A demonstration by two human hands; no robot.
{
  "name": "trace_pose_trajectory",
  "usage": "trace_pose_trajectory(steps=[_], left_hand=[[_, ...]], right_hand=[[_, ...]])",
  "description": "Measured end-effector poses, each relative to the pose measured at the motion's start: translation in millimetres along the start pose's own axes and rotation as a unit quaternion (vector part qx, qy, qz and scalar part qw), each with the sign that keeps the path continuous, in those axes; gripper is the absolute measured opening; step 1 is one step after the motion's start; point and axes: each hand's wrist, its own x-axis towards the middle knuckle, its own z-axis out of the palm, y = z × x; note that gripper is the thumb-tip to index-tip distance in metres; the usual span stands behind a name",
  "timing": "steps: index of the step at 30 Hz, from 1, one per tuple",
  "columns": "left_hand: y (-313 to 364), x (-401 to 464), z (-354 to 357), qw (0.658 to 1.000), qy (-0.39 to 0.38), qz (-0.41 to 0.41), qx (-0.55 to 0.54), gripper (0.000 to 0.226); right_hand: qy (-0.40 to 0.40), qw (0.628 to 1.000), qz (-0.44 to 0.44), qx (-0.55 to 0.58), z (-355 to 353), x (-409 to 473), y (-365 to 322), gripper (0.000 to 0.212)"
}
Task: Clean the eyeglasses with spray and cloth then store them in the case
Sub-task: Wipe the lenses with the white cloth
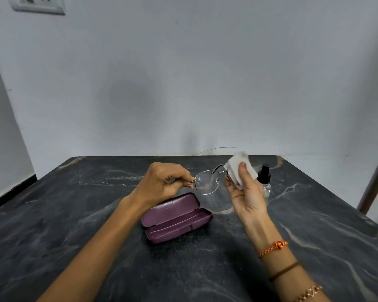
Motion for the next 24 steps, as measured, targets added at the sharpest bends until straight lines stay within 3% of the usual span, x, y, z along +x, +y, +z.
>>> trace_pose_trajectory(steps=[4,6,11,18,24], left_hand=[[1.0,0.1,-0.2,1.000,-0.007,0.008,0.003,0.013],[-1.2,0.4,-2.7,1.000,0.012,-0.002,-0.008,0.006],[-4.4,0.5,-9.4,0.999,0.024,-0.022,-0.009,0.007],[-1.5,-0.4,-5.7,0.999,0.013,-0.006,-0.031,0.006],[-9.3,-1.4,-16.6,0.998,0.050,-0.029,-0.007,0.013]], right_hand=[[-0.082,0.996,-0.010,-0.045,-1.3,3.1,-1.0,0.070],[-0.106,0.992,-0.020,-0.064,-4.0,6.9,-4.2,0.081],[-0.112,0.993,-0.003,-0.040,-4.3,6.7,-6.2,0.040],[-0.081,0.993,-0.013,-0.083,-5.4,4.6,-5.7,0.075],[-0.140,0.982,0.035,-0.121,-10.1,7.2,-8.8,0.056]])
